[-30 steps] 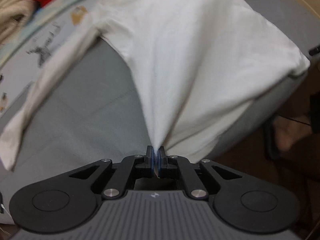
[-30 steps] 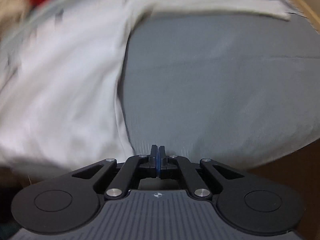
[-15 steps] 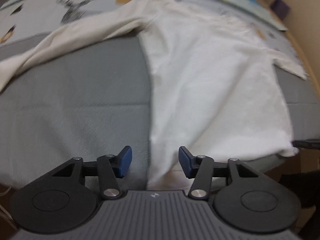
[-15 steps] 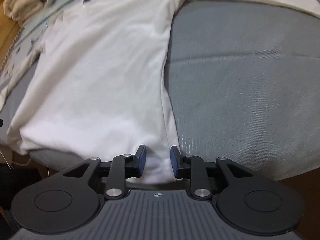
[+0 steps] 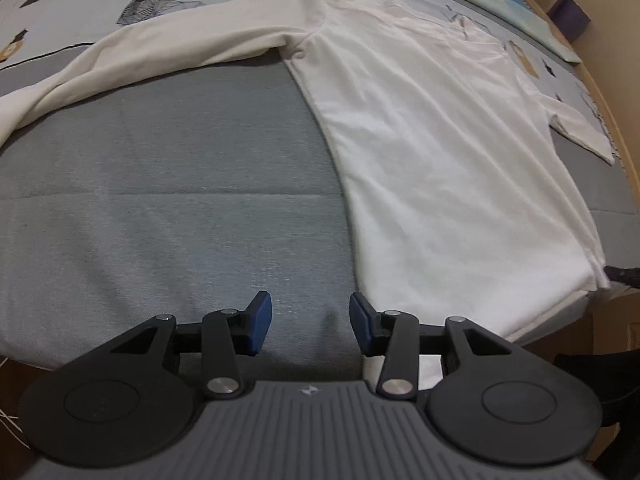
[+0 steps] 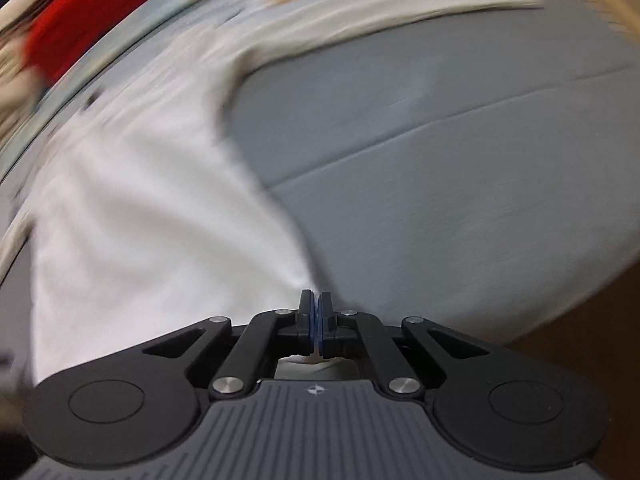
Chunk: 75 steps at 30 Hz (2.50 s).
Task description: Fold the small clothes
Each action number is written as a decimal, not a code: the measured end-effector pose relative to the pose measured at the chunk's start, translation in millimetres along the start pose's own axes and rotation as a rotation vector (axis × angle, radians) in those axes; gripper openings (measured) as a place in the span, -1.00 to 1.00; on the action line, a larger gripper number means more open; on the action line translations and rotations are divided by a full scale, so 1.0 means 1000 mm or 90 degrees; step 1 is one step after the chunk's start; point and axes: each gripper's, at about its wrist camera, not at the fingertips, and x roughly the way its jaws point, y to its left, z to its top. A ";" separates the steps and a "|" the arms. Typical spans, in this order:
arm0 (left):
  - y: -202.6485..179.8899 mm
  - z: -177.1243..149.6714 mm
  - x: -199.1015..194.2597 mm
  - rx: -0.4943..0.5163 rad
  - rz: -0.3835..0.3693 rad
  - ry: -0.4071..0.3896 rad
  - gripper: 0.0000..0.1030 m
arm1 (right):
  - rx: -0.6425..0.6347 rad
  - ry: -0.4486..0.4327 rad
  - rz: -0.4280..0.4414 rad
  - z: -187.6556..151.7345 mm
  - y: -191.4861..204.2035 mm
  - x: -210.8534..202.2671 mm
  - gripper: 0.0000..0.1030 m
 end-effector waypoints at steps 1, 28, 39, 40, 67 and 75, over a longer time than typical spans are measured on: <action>-0.002 -0.001 0.001 0.002 -0.005 0.002 -0.07 | -0.020 0.004 0.001 -0.004 0.006 0.002 -0.96; -0.042 -0.014 0.023 0.154 0.059 0.041 -0.87 | -0.022 0.045 -0.011 -0.004 0.004 0.018 -0.40; -0.036 -0.005 0.028 0.110 0.043 0.044 -0.94 | -0.080 0.064 -0.003 -0.008 0.022 0.022 -0.90; -0.035 -0.004 0.021 0.118 0.049 0.030 -0.94 | -0.075 0.056 0.010 -0.007 0.020 0.017 -0.91; -0.081 -0.021 0.042 0.231 0.104 0.005 -0.85 | -0.185 0.048 -0.075 -0.018 0.046 0.030 -0.26; -0.088 -0.018 0.049 0.245 0.129 0.019 -0.53 | -0.199 0.026 -0.113 -0.018 0.051 0.029 -0.23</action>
